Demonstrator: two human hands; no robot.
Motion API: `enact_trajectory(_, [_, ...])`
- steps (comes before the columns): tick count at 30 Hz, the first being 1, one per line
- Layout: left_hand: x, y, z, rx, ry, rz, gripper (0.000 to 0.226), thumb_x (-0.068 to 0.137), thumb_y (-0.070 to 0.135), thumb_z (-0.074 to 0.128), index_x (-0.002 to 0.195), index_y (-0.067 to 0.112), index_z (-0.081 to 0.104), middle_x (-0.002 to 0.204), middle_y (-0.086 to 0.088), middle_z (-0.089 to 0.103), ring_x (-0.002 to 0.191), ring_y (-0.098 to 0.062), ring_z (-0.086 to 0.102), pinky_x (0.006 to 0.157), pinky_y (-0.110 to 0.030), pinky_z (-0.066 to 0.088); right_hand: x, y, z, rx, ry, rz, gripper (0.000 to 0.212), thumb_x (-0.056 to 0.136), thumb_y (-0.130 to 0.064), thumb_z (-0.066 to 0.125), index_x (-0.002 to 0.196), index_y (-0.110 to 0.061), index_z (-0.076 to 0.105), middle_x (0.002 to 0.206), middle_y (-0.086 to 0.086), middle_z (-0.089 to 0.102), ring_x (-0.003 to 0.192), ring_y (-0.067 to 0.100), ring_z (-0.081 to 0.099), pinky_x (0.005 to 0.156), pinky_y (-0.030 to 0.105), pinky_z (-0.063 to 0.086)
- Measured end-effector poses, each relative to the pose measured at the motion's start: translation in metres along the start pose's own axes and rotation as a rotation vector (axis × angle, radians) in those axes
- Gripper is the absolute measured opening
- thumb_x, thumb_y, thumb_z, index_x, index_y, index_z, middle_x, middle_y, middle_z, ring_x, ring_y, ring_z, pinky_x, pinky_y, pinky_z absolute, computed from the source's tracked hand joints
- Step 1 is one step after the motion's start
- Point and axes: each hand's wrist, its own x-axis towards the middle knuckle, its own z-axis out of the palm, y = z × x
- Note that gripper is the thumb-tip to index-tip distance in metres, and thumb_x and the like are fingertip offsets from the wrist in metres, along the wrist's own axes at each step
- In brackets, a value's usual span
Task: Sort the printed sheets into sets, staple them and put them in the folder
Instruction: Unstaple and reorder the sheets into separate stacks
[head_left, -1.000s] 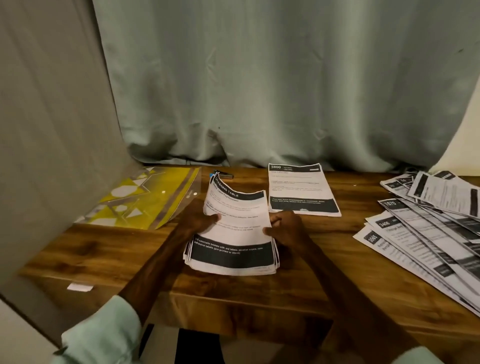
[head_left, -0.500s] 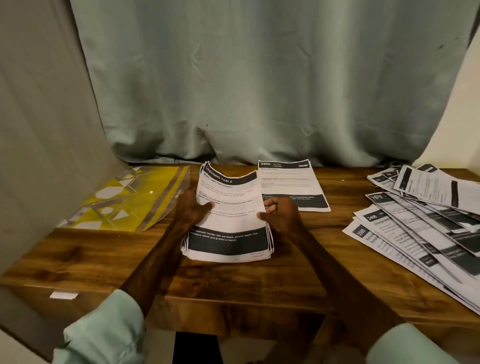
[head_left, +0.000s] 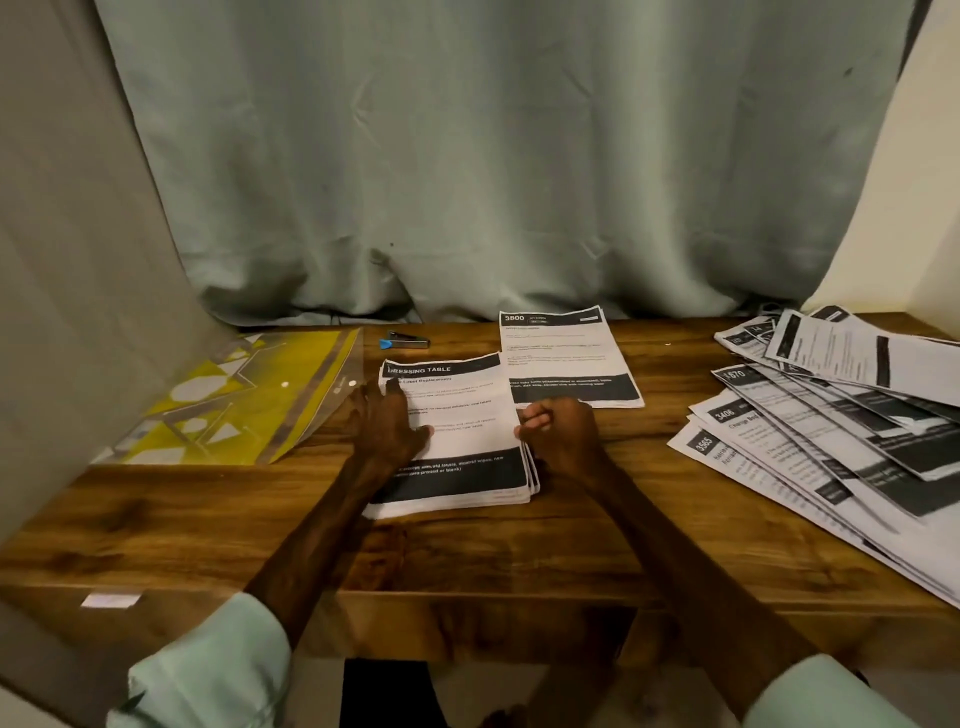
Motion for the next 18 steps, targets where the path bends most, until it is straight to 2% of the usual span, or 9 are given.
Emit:
enact_trajectory(2, [-0.004, 0.015, 0.004, -0.032, -0.001, 0.054, 0.073, 0.083, 0.037, 0.082, 0.144, 0.014, 0.048, 0.160, -0.017, 0.030, 0.150, -0.041, 0.021, 0.118, -0.057, 0.031, -0.009, 0.008, -0.011, -0.021, 0.035, -0.053, 0.006, 0.086, -0.008, 0.076, 0.083, -0.007, 0.071, 0.080, 0.006, 0.071, 0.074, 0.020, 0.069, 0.074, 0.035, 0.061])
enact_trajectory(7, [-0.019, 0.069, 0.019, -0.186, 0.005, 0.312, 0.038, 0.085, 0.027, 0.080, 0.119, 0.023, 0.065, 0.152, -0.009, 0.046, 0.147, -0.031, 0.028, 0.117, -0.046, 0.028, -0.037, 0.021, -0.057, -0.109, 0.101, -0.126, 0.009, 0.087, -0.004, 0.072, 0.081, -0.011, 0.074, 0.078, -0.001, 0.072, 0.068, 0.001, 0.063, 0.065, 0.010, 0.051])
enact_trajectory(10, [-0.036, 0.113, 0.027, -0.252, -0.042, 0.490, 0.019, 0.088, 0.020, 0.073, 0.107, 0.020, 0.069, 0.134, -0.006, 0.059, 0.139, -0.026, 0.039, 0.105, -0.028, 0.024, -0.052, 0.031, -0.090, -0.152, 0.106, -0.049, 0.011, 0.088, -0.005, 0.070, 0.086, -0.016, 0.075, 0.080, -0.008, 0.069, 0.072, -0.004, 0.062, 0.069, 0.012, 0.053])
enact_trajectory(12, [-0.050, 0.147, 0.030, -0.273, -0.067, 0.573, 0.017, 0.089, 0.017, 0.072, 0.106, 0.016, 0.070, 0.131, -0.005, 0.060, 0.134, -0.023, 0.043, 0.096, -0.019, 0.019, -0.066, 0.040, -0.112, -0.158, 0.153, 0.008, 0.012, 0.087, -0.007, 0.071, 0.089, -0.018, 0.075, 0.083, -0.010, 0.070, 0.076, -0.003, 0.063, 0.073, 0.011, 0.052])
enact_trajectory(15, [-0.073, 0.193, 0.037, -0.256, -0.106, 0.662, 0.017, 0.091, 0.016, 0.070, 0.109, 0.013, 0.071, 0.130, -0.006, 0.062, 0.128, -0.023, 0.048, 0.102, -0.025, 0.028, -0.092, 0.053, -0.145, -0.210, 0.246, 0.002, 0.016, 0.085, -0.007, 0.072, 0.089, -0.022, 0.077, 0.086, -0.011, 0.074, 0.077, -0.003, 0.066, 0.077, 0.012, 0.053])
enact_trajectory(18, [-0.091, 0.226, 0.052, -0.291, -0.159, 0.749, 0.018, 0.091, 0.019, 0.070, 0.109, 0.021, 0.068, 0.133, -0.001, 0.059, 0.131, -0.020, 0.044, 0.101, -0.024, 0.029, -0.112, 0.073, -0.177, -0.281, 0.304, 0.055, 0.017, 0.083, -0.011, 0.076, 0.092, -0.025, 0.077, 0.098, -0.009, 0.074, 0.089, 0.001, 0.064, 0.082, 0.019, 0.051])
